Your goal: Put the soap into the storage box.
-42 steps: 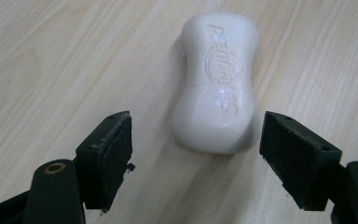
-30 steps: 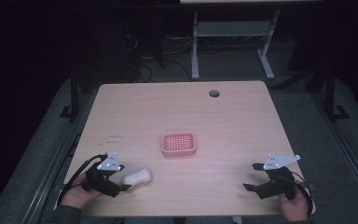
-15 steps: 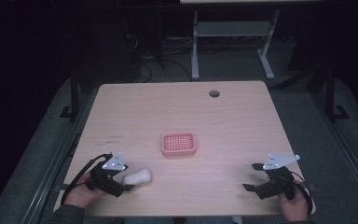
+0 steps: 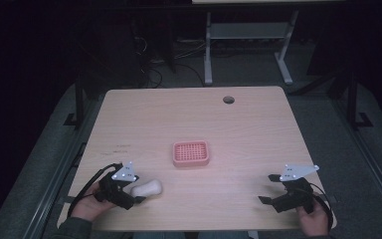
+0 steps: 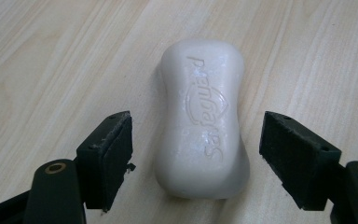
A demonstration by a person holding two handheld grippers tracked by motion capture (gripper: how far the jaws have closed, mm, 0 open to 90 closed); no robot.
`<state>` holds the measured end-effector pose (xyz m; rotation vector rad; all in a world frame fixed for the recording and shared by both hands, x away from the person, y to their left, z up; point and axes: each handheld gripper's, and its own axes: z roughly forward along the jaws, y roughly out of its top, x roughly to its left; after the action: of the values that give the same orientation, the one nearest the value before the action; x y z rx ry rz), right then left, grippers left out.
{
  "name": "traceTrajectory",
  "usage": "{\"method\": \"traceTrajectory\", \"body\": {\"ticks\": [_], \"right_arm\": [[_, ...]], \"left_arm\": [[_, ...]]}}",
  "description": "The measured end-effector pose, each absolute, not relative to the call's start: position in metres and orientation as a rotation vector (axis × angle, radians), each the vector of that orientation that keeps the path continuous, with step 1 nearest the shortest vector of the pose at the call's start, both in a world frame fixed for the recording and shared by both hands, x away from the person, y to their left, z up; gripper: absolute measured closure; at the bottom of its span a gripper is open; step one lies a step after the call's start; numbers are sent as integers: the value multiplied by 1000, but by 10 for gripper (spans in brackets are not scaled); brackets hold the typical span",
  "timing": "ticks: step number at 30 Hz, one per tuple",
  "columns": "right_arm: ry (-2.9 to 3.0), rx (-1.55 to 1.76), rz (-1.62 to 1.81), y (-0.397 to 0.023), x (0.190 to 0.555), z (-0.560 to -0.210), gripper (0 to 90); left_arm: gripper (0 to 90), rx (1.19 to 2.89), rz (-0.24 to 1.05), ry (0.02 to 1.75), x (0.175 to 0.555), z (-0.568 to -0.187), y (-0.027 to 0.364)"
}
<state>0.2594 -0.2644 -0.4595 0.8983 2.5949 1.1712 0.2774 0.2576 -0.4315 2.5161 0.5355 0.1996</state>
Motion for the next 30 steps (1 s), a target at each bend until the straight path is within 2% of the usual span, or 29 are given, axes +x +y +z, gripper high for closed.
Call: {"method": "traceTrajectory", "body": {"ticks": [20,27,30], "right_arm": [[2596,886,1177,-264,259,-459,141],[2599,881,1176,-263,259,-459,141],[2597,881,1178,-263,259,-459,142]], "left_arm": [[255,2552,185,499,287,-437,240],[282,2565,174,489,290,-439,234],[333,2583,165,480,290,-440,233]]}}
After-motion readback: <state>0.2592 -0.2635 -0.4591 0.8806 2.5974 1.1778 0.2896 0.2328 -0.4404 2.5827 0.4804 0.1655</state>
